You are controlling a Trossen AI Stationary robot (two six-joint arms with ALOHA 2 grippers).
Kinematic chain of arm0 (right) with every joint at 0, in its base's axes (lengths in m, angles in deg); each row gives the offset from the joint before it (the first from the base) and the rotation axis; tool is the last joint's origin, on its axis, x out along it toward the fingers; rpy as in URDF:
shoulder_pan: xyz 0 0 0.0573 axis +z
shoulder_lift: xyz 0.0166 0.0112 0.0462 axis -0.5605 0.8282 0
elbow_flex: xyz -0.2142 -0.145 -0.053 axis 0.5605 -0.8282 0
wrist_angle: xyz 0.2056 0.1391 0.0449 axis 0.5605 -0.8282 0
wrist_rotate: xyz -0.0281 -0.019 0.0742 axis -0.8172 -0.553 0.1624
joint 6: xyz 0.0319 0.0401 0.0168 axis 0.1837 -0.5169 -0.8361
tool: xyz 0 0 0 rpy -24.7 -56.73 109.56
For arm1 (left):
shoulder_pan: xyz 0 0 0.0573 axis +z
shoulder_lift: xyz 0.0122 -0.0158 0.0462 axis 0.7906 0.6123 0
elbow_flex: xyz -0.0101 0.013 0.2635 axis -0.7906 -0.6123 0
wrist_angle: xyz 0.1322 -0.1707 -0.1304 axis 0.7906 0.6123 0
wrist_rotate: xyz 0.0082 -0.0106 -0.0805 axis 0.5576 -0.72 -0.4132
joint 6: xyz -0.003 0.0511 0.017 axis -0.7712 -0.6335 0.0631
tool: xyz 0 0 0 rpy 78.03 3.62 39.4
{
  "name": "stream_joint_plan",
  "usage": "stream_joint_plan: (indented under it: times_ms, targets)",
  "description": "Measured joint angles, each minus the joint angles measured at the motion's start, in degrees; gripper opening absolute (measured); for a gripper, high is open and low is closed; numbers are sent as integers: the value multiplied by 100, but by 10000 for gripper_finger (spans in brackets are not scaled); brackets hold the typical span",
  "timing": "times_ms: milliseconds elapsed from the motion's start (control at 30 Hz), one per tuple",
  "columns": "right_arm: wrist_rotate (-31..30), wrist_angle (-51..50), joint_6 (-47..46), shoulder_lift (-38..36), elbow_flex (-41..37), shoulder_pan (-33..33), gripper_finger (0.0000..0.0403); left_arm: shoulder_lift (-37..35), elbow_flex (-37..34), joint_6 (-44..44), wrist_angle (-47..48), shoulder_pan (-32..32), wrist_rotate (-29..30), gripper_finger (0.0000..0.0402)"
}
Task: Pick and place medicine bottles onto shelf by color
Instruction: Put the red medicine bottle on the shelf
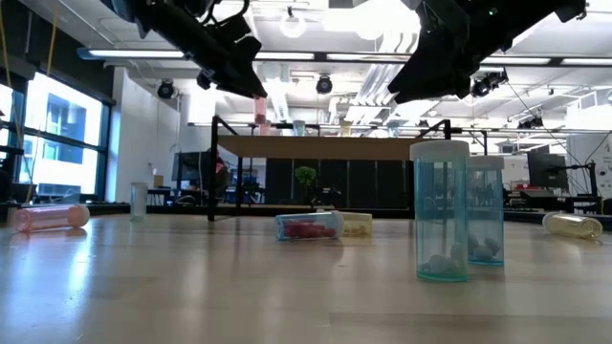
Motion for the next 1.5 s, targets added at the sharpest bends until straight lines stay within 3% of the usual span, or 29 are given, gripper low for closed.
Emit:
stream_joint_plan:
  times_ms: [633, 1500]
  targets:
    - [0, 105, 0, 0, 2, 0, 171, 519, -2, 79, -228, 317, -247, 120]
    - [94, 101, 13, 0, 2, 2, 171, 520, 9, 274, -96, 517, -284, 120]
